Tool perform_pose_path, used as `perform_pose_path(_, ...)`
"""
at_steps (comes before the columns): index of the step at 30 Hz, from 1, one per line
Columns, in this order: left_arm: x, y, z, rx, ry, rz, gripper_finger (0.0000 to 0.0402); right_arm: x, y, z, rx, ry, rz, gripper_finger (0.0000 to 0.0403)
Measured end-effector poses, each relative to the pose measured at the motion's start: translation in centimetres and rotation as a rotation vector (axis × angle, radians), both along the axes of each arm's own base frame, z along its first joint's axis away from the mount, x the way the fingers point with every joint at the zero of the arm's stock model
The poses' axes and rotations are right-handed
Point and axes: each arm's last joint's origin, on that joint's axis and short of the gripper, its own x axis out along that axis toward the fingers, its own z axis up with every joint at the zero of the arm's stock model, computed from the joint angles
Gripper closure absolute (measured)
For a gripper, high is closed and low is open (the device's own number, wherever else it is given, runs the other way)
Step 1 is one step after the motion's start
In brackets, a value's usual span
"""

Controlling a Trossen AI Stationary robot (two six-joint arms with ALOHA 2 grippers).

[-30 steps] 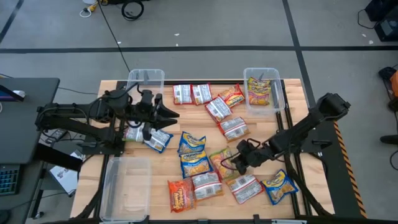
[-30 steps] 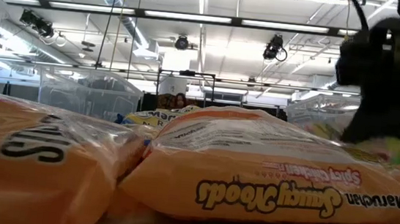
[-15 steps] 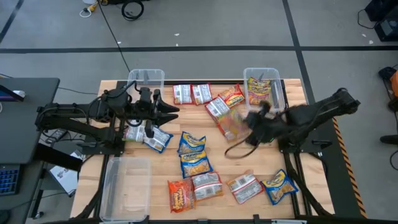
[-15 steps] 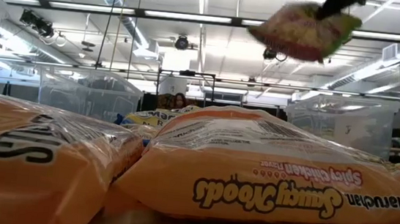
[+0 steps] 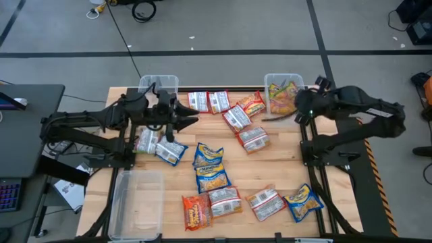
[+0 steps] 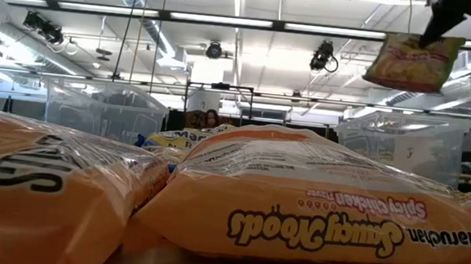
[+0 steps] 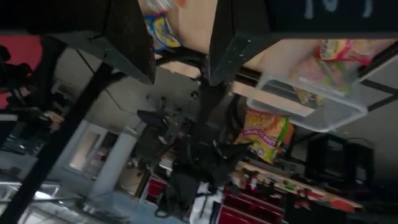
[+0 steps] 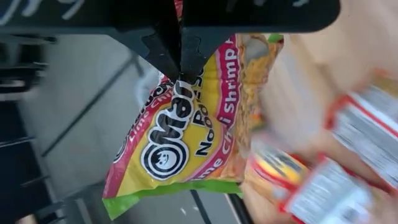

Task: Sort Maruchan noodles
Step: Put the green noodle pack into the top right transparent bin

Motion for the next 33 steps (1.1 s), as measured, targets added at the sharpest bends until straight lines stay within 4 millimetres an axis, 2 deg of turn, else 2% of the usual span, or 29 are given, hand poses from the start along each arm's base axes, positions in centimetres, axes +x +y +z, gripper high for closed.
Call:
perform_pose_path(6,0.5,1.2,-0.5,-0.002,0.024,0.027,0.0216,0.9,-2.2,-1.2,0.022,0.185,0.123,0.0402)
perform_pose_path(13,1.1,0.9,-1.0,0.025,0.047,-0.061,0.0219,2.9,-6.2,-3.0,0.054,0.420,0.249,0.0402)
perform_pose_path(17,0.9,0.9,-0.8,0.023,0.041,-0.058,0.0221,3.2,-8.3,-4.8,0.133,0.479,0.337,0.0402)
perform_pose_path(23,0.6,0.8,-0.5,0.051,0.023,-0.053,0.0221,3.8,-10.6,-8.8,0.194,0.524,0.380,0.0401)
perform_pose_path(25,0.5,0.6,0.0,0.058,0.003,-0.061,0.0221,4.0,-10.8,-9.7,0.191,0.529,0.413,0.0400)
perform_pose_path(33,-0.7,-0.5,4.6,0.142,-0.050,-0.096,0.0221,4.7,-12.5,-12.6,0.305,0.453,0.442,0.0398)
